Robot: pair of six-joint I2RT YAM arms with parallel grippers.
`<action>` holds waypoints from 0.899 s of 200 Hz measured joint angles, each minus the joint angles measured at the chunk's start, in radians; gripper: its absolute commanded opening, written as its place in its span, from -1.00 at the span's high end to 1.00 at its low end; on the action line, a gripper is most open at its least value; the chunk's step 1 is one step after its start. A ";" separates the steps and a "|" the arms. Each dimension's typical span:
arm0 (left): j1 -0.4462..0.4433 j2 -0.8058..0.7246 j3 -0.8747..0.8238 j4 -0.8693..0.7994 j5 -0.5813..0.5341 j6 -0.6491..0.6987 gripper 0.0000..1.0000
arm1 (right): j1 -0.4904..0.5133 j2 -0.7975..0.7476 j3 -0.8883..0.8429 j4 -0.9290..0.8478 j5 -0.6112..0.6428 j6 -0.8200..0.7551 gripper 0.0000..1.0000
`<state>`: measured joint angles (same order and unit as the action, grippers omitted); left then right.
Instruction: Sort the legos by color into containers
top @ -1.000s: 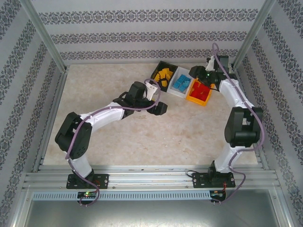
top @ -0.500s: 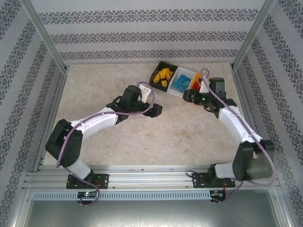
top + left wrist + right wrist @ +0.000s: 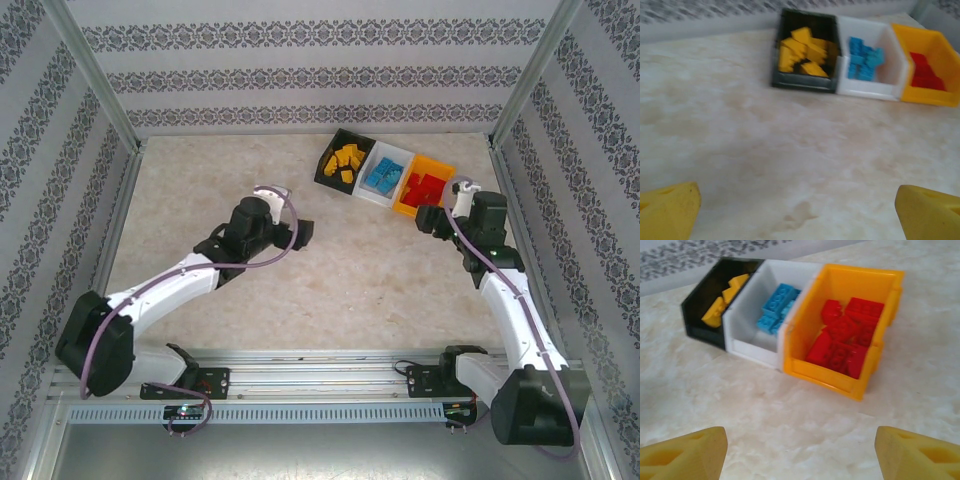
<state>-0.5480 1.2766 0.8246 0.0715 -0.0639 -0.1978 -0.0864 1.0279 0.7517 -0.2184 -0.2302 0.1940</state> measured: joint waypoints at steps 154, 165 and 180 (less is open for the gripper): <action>0.334 -0.149 -0.160 -0.039 -0.076 0.017 -1.00 | -0.115 0.239 -0.115 0.280 0.023 -0.010 -0.58; 0.348 -0.132 -0.161 -0.038 -0.070 0.019 -1.00 | -0.115 0.280 -0.115 0.312 0.017 -0.007 -0.58; 0.368 -0.104 -0.166 -0.037 -0.068 0.024 -1.00 | -0.115 0.339 -0.115 0.360 0.007 0.002 -0.59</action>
<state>-0.1799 1.1728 0.6582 0.0345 -0.1318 -0.1738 -0.2012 1.3666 0.6365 0.1413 -0.2230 0.1955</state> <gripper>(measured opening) 0.999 0.792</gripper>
